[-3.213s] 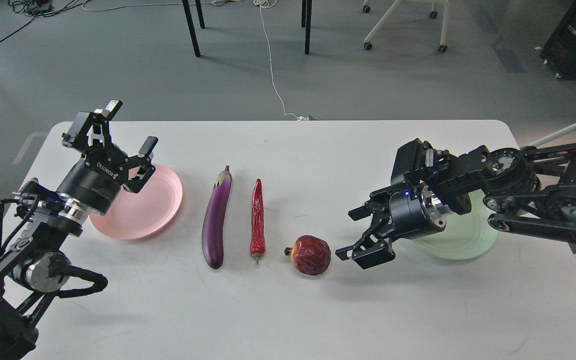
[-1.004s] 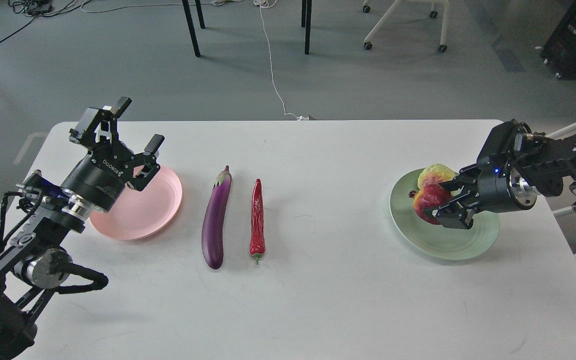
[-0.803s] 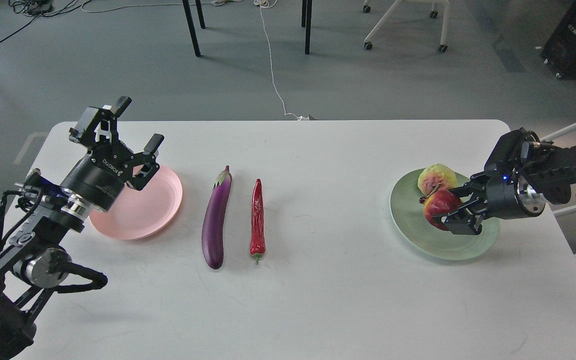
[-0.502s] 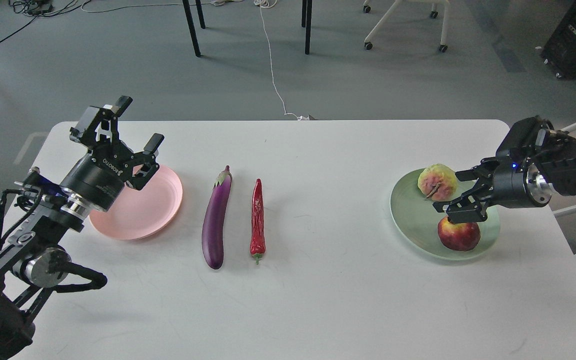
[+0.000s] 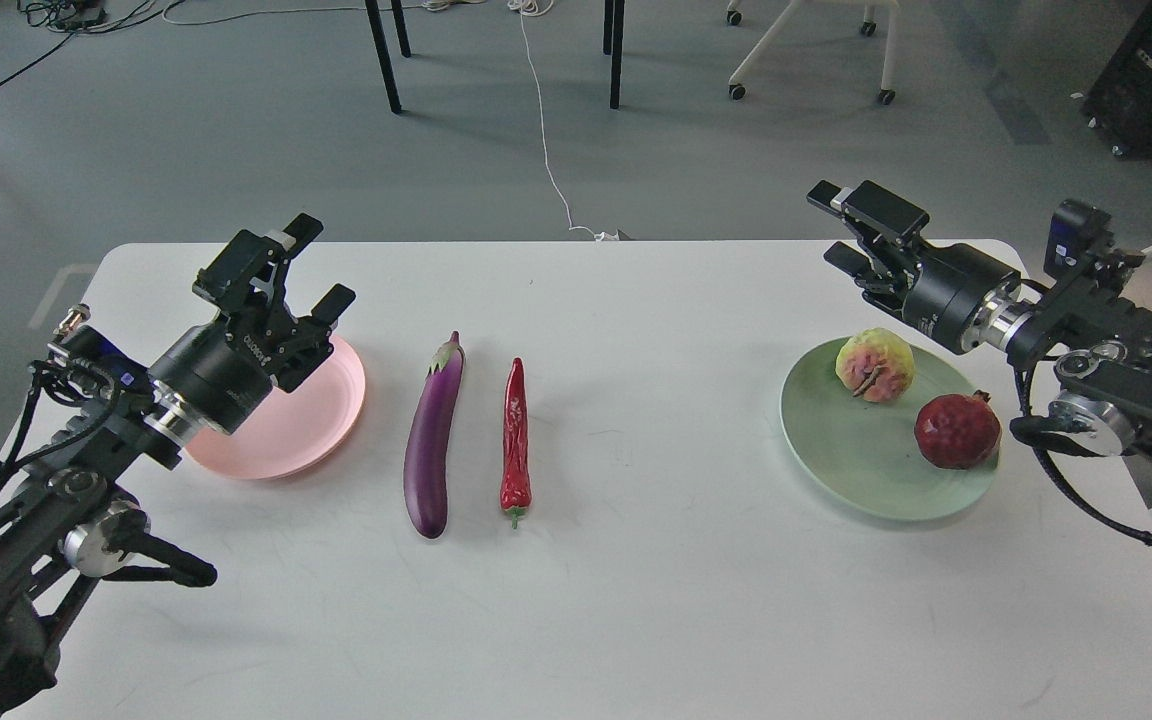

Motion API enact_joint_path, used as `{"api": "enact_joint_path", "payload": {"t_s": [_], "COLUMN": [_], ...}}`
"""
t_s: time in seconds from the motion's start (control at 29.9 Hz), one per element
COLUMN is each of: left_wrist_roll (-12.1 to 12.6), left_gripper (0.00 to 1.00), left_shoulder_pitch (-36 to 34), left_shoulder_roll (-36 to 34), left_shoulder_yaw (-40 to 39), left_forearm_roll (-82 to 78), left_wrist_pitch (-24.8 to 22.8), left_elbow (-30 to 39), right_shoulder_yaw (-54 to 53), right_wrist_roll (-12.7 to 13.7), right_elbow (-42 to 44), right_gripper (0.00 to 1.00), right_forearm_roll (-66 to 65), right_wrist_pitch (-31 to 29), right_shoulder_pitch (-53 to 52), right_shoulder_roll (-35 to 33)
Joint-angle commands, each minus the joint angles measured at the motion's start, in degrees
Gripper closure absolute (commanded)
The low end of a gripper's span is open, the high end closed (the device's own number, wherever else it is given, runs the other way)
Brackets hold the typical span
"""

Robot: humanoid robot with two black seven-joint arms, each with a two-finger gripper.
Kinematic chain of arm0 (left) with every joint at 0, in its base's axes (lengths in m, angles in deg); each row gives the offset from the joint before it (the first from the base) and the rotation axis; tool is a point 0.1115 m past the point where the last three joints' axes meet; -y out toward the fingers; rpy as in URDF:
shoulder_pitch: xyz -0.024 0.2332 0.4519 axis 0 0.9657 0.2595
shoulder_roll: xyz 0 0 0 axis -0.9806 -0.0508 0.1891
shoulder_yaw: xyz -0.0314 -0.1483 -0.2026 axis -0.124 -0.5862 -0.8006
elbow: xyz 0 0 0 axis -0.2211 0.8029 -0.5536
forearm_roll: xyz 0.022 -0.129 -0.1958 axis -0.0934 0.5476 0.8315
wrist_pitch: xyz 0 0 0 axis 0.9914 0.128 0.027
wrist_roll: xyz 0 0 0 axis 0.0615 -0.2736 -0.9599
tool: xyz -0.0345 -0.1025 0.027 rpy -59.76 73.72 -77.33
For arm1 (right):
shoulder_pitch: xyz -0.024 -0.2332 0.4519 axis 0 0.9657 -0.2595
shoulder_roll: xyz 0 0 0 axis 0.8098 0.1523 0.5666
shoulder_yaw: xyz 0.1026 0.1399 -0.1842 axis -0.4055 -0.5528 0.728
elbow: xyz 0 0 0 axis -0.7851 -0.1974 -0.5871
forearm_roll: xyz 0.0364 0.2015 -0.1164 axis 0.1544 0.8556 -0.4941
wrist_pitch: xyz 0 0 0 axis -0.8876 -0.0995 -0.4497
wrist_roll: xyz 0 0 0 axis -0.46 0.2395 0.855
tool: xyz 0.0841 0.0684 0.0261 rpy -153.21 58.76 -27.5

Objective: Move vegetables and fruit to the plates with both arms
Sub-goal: 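Raise the right gripper away and reach the left gripper to the eggplant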

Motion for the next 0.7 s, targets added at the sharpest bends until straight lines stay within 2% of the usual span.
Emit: {"api": "enact_joint_path", "payload": {"t_s": [0.0, 0.13, 0.27, 0.33, 0.37, 0.44, 0.5, 0.67], "left_wrist_roll": [-0.03, 0.49, 0.84, 1.72, 3.29, 8.82, 13.22, 20.43], "left_gripper": [0.01, 0.01, 0.01, 0.01, 0.01, 0.01, 0.01, 0.01], "left_shoulder_pitch": [-1.23, -5.43, -13.16, -17.99, -20.11, -24.15, -27.32, -29.44], "left_shoulder_roll": [0.01, -0.95, -4.03, -4.47, -4.65, -4.74, -4.74, -4.12], "left_shoulder_yaw": [0.2, 4.57, 12.74, 17.93, 20.56, 27.06, 31.73, 35.7], "left_forearm_roll": [-10.07, -26.2, -46.88, -51.39, -51.84, -51.49, -51.05, -47.81], "left_wrist_pitch": [0.03, 0.56, 0.82, 0.47, 0.38, 0.21, -0.23, -4.97], "left_elbow": [1.47, 4.37, 4.65, 4.03, 3.51, 2.1, 1.66, -1.32], "right_shoulder_yaw": [-5.99, -8.12, -8.12, -8.12, -8.12, -8.12, -8.12, -8.12], "right_wrist_roll": [-0.02, -0.02, -0.02, -0.02, -0.02, -0.02, -0.02, -0.02], "right_elbow": [0.36, 1.15, 1.15, 1.15, 1.07, 0.98, 0.98, 0.89], "right_gripper": [0.03, 0.03, 0.03, 0.03, 0.03, 0.03, 0.03, 0.03], "right_forearm_roll": [14.6, 18.32, 18.32, 18.32, 18.32, 18.24, 18.24, 18.24], "right_wrist_pitch": [-2.45, -8.17, -8.88, -8.97, -9.06, -9.14, -9.14, -9.23], "right_shoulder_pitch": [4.68, 7.5, 7.77, 7.68, 7.68, 7.59, 7.59, 7.77], "right_shoulder_roll": [0.58, 0.67, 0.67, 0.67, 0.67, 0.67, 0.67, 0.67]}}
